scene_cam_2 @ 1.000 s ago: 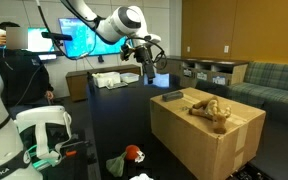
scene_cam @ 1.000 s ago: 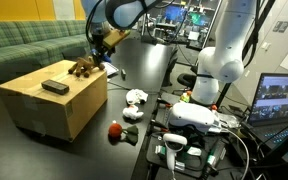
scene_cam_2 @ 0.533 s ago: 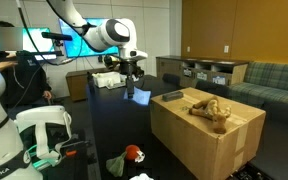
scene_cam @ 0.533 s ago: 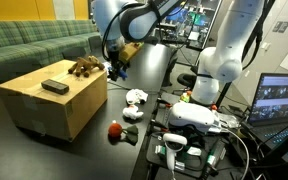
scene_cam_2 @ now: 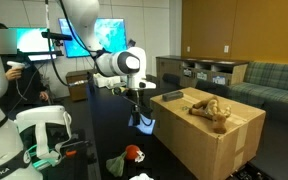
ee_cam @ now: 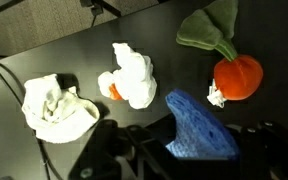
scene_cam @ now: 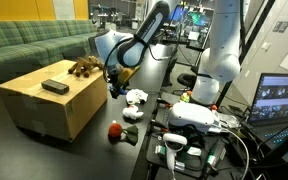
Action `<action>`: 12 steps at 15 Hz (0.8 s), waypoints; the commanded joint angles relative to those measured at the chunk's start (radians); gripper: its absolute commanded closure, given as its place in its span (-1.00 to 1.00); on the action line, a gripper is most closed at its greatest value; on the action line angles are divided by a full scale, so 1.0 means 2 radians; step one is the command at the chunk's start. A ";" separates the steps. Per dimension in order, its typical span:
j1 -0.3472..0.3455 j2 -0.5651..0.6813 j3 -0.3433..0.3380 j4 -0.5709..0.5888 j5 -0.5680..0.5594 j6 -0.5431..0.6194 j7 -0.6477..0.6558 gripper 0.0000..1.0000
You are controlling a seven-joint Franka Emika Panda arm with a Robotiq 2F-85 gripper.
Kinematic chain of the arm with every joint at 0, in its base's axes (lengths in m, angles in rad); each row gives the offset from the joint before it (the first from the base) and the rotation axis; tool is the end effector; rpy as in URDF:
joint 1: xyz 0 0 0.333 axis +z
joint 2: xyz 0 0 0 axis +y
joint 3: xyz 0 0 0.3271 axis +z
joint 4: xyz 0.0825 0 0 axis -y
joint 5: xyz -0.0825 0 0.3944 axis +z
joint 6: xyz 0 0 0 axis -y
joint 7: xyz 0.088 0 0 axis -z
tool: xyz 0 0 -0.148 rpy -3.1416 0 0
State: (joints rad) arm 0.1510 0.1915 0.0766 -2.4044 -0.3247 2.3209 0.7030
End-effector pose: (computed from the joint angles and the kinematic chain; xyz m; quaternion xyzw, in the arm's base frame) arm 0.4563 0.0915 0.1791 0.9804 -0.1083 -0.0773 0.1450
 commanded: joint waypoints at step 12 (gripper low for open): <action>-0.018 0.169 -0.089 0.125 0.020 0.064 -0.094 0.25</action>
State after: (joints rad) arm 0.1153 0.4911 -0.0864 -2.1948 -0.3201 2.4312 0.5614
